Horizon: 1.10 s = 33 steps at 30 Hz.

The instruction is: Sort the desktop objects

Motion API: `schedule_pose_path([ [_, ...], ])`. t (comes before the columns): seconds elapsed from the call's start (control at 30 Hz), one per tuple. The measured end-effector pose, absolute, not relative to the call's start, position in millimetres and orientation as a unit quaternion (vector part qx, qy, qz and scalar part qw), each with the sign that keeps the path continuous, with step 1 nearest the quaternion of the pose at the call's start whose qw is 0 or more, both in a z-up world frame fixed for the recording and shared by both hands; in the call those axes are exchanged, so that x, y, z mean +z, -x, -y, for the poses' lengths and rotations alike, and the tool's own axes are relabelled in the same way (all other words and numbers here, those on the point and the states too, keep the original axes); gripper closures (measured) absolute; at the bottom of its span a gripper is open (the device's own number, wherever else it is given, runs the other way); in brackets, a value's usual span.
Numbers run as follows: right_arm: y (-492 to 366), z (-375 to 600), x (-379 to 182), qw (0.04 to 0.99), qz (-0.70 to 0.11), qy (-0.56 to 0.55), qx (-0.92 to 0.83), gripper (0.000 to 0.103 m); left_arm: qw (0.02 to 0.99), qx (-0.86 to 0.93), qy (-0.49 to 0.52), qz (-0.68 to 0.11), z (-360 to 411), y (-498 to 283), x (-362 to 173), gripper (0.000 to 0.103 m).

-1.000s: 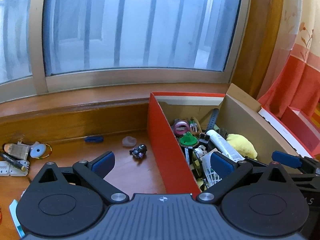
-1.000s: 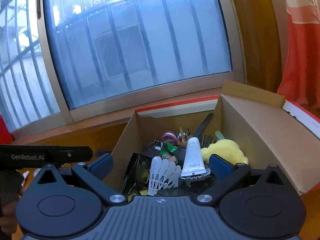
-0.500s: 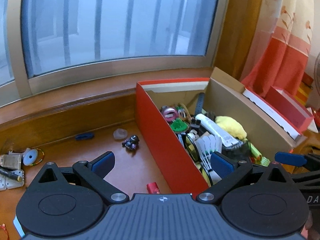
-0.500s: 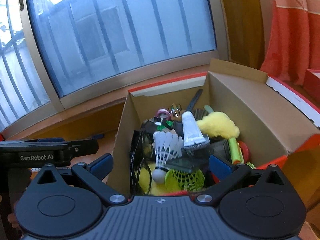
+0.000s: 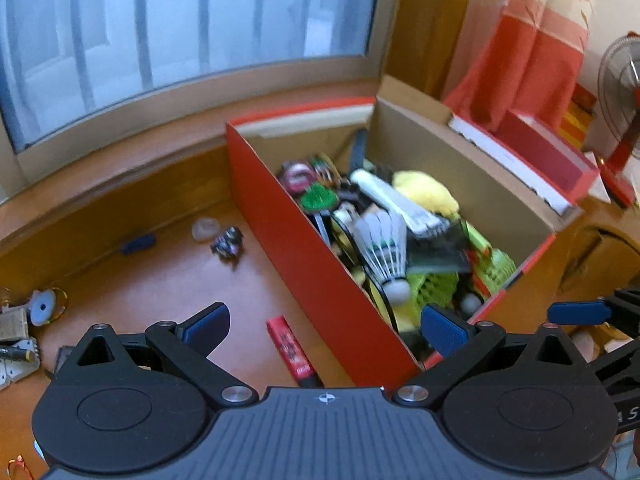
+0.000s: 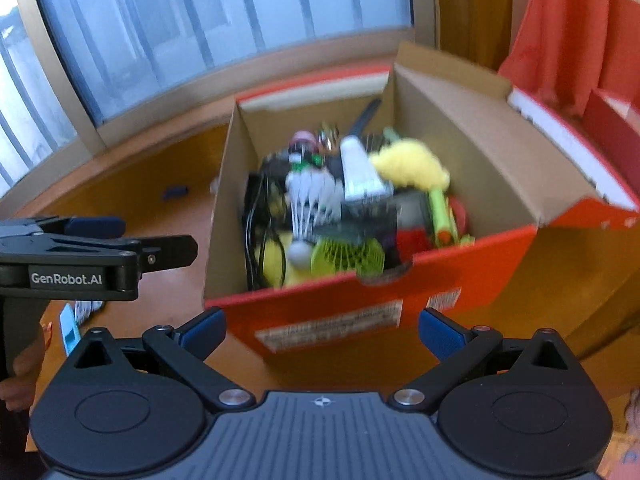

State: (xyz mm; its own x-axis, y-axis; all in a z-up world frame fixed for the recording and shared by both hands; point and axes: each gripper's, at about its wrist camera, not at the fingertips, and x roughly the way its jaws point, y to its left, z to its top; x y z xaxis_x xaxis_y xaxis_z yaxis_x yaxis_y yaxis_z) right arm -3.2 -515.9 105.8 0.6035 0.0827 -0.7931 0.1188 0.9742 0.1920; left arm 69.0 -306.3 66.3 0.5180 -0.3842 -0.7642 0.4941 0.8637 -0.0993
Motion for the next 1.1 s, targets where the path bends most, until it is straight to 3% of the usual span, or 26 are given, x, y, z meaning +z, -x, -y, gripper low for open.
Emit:
schedule_pose_path([
  [0.33, -6, 516, 84, 0.855, -0.504, -0.119, -0.015, 0.0, 0.855, -0.254, -0.096, -0.443, 322, -71, 50, 0.0],
  [1.1, -40, 534, 58, 0.825, -0.552, -0.119, -0.002, 0.0, 0.845, -0.26, -0.14, -0.446, 362, -81, 44, 0.0],
])
